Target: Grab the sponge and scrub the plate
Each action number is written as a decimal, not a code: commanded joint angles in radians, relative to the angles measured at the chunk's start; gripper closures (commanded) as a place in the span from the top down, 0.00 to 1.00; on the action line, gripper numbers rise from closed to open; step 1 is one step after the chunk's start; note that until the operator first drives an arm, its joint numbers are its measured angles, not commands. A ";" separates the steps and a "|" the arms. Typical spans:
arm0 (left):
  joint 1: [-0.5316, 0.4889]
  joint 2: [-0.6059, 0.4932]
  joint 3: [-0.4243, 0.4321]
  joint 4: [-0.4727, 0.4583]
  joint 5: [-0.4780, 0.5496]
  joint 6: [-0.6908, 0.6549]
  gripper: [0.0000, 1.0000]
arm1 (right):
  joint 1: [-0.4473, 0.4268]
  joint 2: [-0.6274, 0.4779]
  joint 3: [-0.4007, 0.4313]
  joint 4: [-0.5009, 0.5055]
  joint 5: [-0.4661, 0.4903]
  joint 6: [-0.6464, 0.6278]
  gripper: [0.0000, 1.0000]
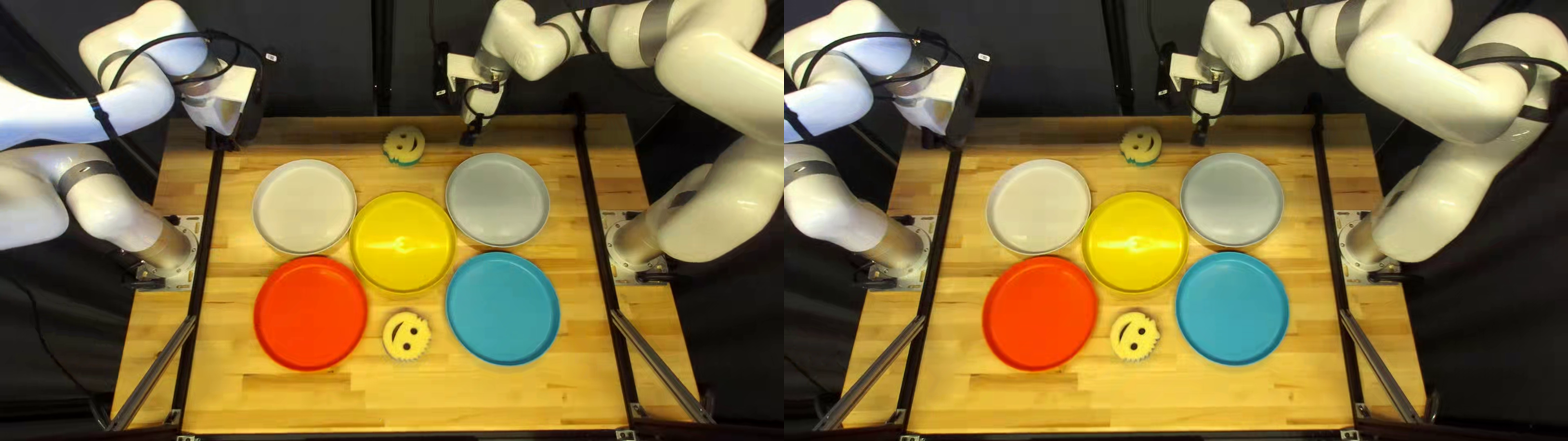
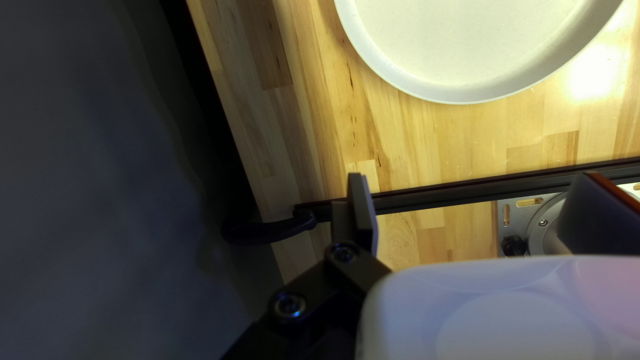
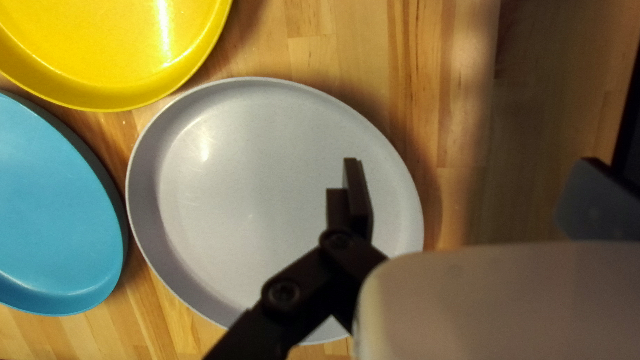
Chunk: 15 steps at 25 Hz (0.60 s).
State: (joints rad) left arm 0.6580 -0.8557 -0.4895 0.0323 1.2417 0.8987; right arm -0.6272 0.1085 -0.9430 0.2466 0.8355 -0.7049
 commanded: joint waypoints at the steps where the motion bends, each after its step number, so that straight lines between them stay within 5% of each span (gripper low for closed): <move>1: 0.000 0.000 0.000 0.000 0.000 0.000 1.00 | 0.021 0.079 -0.056 -0.010 -0.056 0.059 1.00; 9: 0.000 0.000 0.000 0.000 0.000 0.000 1.00 | 0.047 0.249 -0.186 -0.044 -0.149 0.175 1.00; 15: 0.000 0.000 0.000 0.000 0.000 0.000 1.00 | 0.037 0.332 -0.287 -0.045 -0.123 0.184 1.00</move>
State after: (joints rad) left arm 0.6580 -0.8557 -0.4895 0.0323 1.2417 0.8987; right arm -0.5846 0.4060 -1.1870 0.2018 0.6967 -0.5232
